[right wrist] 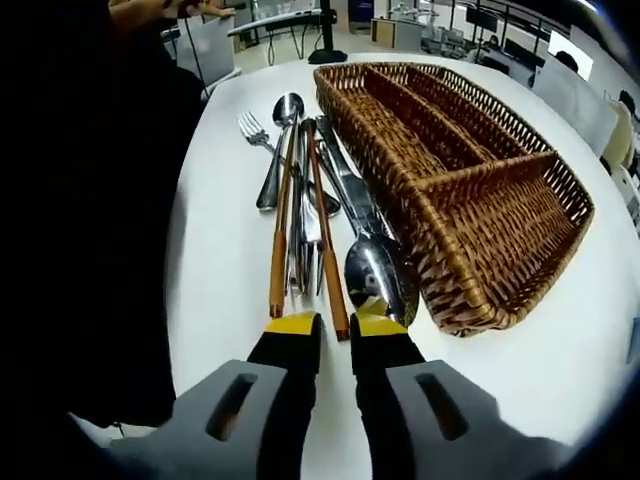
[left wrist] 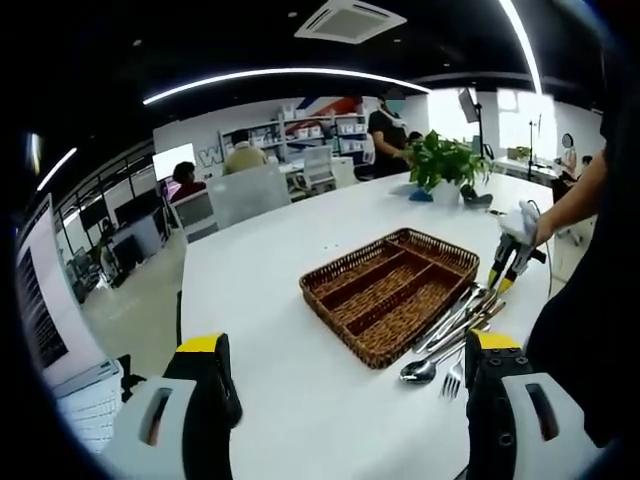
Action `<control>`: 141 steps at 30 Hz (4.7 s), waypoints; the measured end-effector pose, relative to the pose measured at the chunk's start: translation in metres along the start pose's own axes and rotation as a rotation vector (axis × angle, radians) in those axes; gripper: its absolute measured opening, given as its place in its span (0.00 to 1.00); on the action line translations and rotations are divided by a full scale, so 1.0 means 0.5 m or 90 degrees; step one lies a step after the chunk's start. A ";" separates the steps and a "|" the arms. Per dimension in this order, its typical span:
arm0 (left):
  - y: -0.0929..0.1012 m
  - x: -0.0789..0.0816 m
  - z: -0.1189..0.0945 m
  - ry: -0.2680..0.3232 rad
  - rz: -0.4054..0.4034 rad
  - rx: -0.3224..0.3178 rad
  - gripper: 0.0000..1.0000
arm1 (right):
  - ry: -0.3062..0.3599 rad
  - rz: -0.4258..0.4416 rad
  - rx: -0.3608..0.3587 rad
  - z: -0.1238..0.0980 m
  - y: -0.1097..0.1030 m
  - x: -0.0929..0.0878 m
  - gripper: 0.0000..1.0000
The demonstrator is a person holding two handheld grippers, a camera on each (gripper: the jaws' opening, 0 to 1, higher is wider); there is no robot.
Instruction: Arrange the knives, forks, and spoons in their matching storage slots by inserting each utensil handle-first until every utensil is classified and aligned in the correct compartment
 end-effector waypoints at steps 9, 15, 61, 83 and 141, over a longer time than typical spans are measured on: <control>0.002 -0.005 -0.009 -0.001 -0.006 0.005 1.00 | 0.000 -0.048 -0.004 0.008 -0.011 0.011 0.09; 0.003 -0.003 -0.006 -0.001 -0.004 0.003 1.00 | 0.000 -0.037 -0.014 0.010 -0.008 0.011 0.06; 0.014 0.010 0.014 0.030 0.005 -0.003 1.00 | 0.031 0.380 -0.242 -0.218 0.085 0.149 0.02; 0.010 0.016 0.023 0.033 0.015 -0.009 1.00 | 0.014 0.549 -0.352 -0.274 0.148 0.140 0.02; -0.025 0.001 0.009 0.029 0.004 0.004 1.00 | -0.003 0.596 -0.348 -0.188 0.216 0.171 0.03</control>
Point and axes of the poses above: the point that each gripper's makers call its tool centre point, and the gripper's own axes: z roughly forward along the fingers, y roughly to its right, x roughly out of its top, the point moved 6 cm from there along -z, roughly backward along the fingers, and after that the axes turned 14 degrees about -x, right-handed, at the moved point
